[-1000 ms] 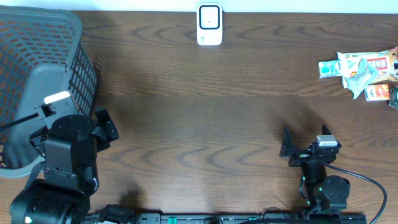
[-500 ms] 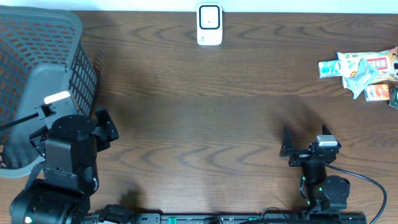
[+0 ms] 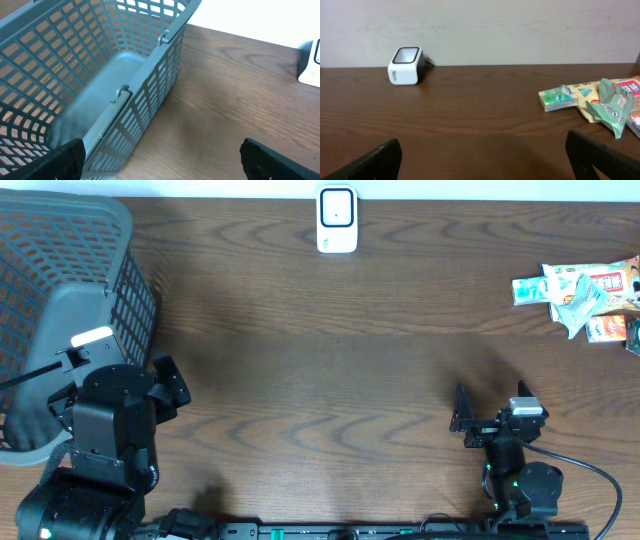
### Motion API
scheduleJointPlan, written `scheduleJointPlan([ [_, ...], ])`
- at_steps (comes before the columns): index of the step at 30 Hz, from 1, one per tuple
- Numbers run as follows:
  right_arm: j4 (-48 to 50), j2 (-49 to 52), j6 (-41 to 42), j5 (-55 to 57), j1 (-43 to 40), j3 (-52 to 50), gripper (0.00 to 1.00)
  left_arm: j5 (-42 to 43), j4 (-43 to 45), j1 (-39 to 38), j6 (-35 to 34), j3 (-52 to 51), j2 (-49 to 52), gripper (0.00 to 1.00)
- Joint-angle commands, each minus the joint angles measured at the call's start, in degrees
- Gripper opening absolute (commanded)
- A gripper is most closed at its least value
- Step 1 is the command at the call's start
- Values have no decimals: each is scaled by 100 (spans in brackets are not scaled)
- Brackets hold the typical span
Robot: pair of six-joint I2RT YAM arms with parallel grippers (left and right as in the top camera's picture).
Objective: Scan the item barcode
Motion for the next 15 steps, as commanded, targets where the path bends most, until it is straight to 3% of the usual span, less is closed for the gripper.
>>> scheduleJointPlan([
  [1, -24, -37, -22, 52, 66, -9, 99, -50, -13, 13, -13, 55, 2, 98],
  [10, -24, -37, -22, 52, 66, -9, 99, -4, -435, -28, -15, 37, -24, 98],
  [15, -24, -37, -22, 52, 66, -9, 99, 728, -1012, -31, -11, -256, -166, 98],
])
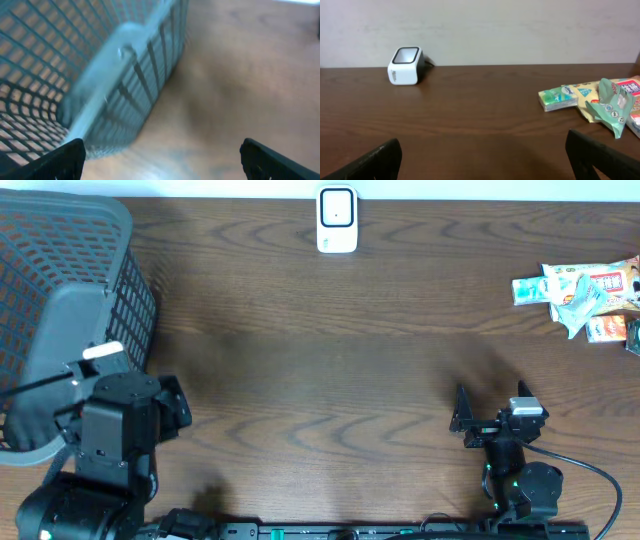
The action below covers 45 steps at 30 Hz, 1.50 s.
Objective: Scan the item barcode
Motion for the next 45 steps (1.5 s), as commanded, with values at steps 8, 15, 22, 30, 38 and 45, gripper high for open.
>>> scheduleJointPlan([
  [8, -24, -37, -20, 46, 66, -9, 99, 1534, 1036, -20, 1045, -1587, -1032, 98],
  [15, -24, -37, -20, 46, 66, -9, 99, 2638, 3248, -15, 2011, -3187, -2203, 97],
  [22, -24, -37, -20, 46, 66, -9, 99, 2826, 5381, 76, 2017, -4487, -2837, 98],
  [30, -24, -37, -20, 46, 66, -9, 99, 3633, 7171, 525, 2271, -5777, -3366, 98],
  [38, -24, -37, -20, 46, 66, -9, 99, 3633, 7431, 837, 2271, -6419, -4019, 98],
  [45, -24, -37, -20, 46, 66, -9, 99, 3630, 7431, 1174, 2271, -6662, -4559, 98],
])
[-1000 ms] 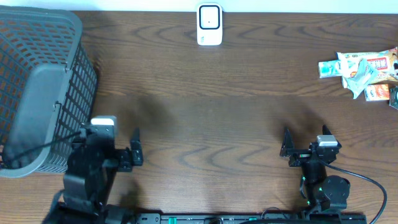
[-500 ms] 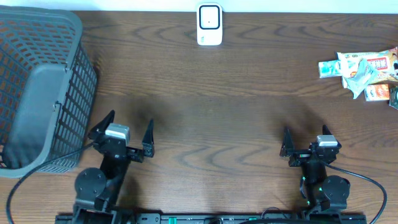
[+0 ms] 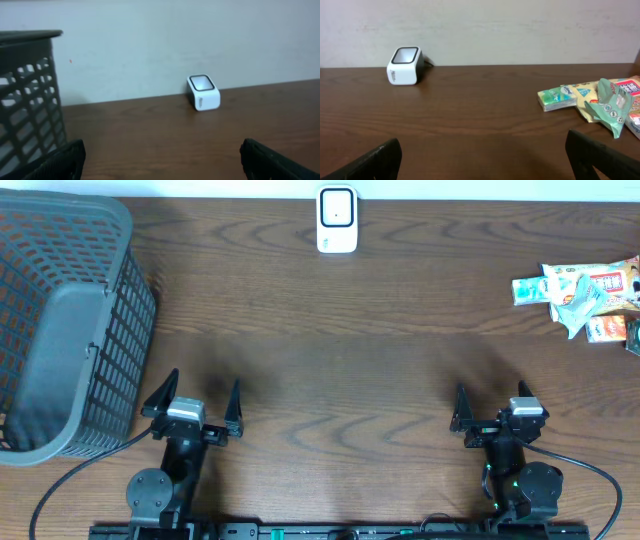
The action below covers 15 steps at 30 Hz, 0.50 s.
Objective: Scan the item barcode
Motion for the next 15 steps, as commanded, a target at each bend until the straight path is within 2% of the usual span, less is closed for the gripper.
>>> scheduleJointPlan([
  [1, -24, -37, -20, 46, 66, -9, 99, 52, 85, 125, 76, -116, -201, 98],
  [6, -24, -37, -20, 46, 66, -9, 99, 52, 280, 151, 79, -282, -199, 98],
  [9, -24, -37, -20, 44, 66, -9, 99, 50, 708, 151, 79, -516, -199, 98],
  [15, -24, -37, -20, 44, 66, -9, 99, -55, 680, 168, 76, -522, -199, 98],
])
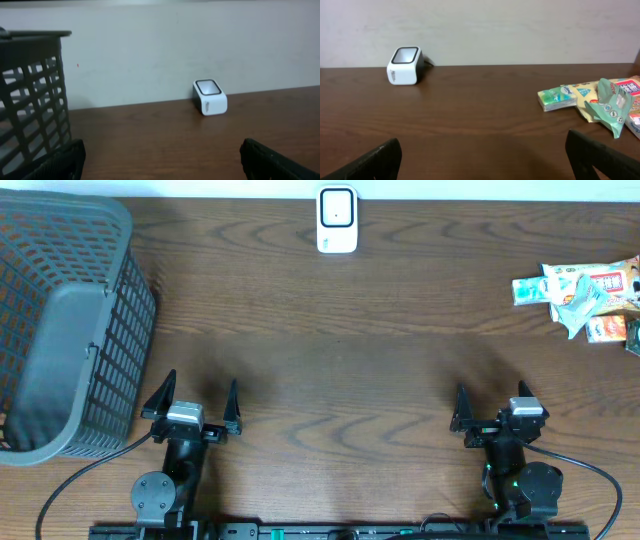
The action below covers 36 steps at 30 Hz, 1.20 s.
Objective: Scan the item barcode
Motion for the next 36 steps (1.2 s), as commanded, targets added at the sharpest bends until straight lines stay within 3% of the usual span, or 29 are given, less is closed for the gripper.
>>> scheduleJointPlan([
  [1, -24, -37, -20, 44, 66, -9, 99, -74, 9, 61, 79, -13, -50, 98],
  [10, -24, -37, -20, 42, 66, -9, 99, -85, -1248, 291, 22, -13, -50, 98],
  [13, -24, -37, -20, 44, 66, -9, 99, -514, -1471, 291, -715, -13, -50, 97],
  [15, -24, -37, -20, 44, 66, -9, 99, -638, -1478, 291, -857, -13, -50, 98],
  [24, -24, -37, -20, 44, 66, -9, 99, -629, -1495, 284, -848, -13, -50, 98],
  [36, -24, -37, -20, 44, 66, -9, 99, -455, -1484, 284, -216, -13, -50, 98],
])
